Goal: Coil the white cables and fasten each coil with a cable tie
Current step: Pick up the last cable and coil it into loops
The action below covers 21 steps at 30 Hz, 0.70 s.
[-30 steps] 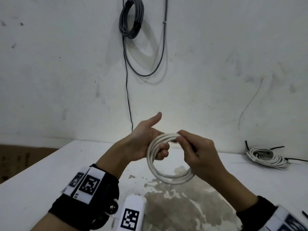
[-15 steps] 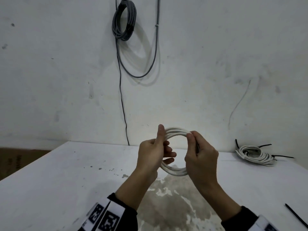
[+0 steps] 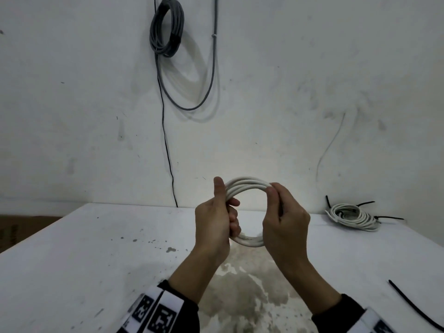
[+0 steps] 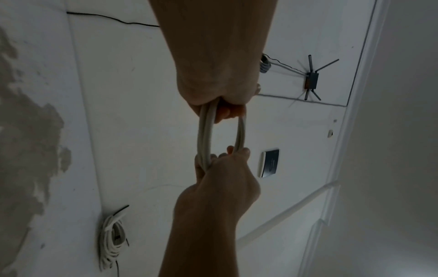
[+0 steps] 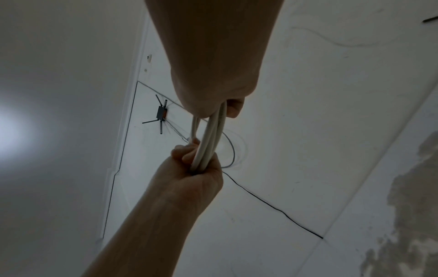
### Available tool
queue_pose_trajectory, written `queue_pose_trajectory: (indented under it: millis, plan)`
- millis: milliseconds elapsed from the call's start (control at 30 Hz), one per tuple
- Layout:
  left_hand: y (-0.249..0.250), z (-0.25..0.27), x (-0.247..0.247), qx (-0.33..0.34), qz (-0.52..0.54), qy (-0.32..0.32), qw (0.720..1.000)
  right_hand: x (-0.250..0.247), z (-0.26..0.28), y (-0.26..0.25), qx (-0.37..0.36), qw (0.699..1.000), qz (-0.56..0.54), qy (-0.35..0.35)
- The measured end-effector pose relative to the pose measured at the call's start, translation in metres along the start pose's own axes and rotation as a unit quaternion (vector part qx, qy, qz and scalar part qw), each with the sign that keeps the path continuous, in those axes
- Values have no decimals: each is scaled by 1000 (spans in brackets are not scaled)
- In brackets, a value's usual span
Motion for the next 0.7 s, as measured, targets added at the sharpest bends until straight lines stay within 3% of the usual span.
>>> queue_pose_trajectory:
  millis: [67, 167, 233, 367, 533, 600, 700]
  plan:
    - [3, -1, -2, -27, 45, -57, 997, -4, 0, 0, 63, 997, -47, -16]
    - [5, -3, -6, -99, 134, -173, 971, -9, 3, 2, 162, 978, -126, -29]
    - [6, -3, -6, -108, 102, -217, 965, -12, 6, 4, 181, 975, -127, -23]
    - [8, -3, -1, -9, -95, -178, 979, -20, 13, 11, 189, 976, -109, -2]
    - [-1, -5, -1, 190, -208, -82, 956, -23, 15, 5, 163, 982, -100, -4]
    - [-2, -6, 0, 193, -216, -79, 954, -25, 15, 4, 157, 983, -96, -4]
    - [-3, -7, 4, 167, -224, -128, 952, -33, 17, 9, 182, 978, -98, -15]
Point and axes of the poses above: each hand's wrist, its own z-axis away from the middle knuckle, its own x-axis out of the palm, y = z × x, the point moved 1 cm from there along -z, towards the middle knuckle, and after that the axes turned 6 degrees about -x, right-handed, at the moved point
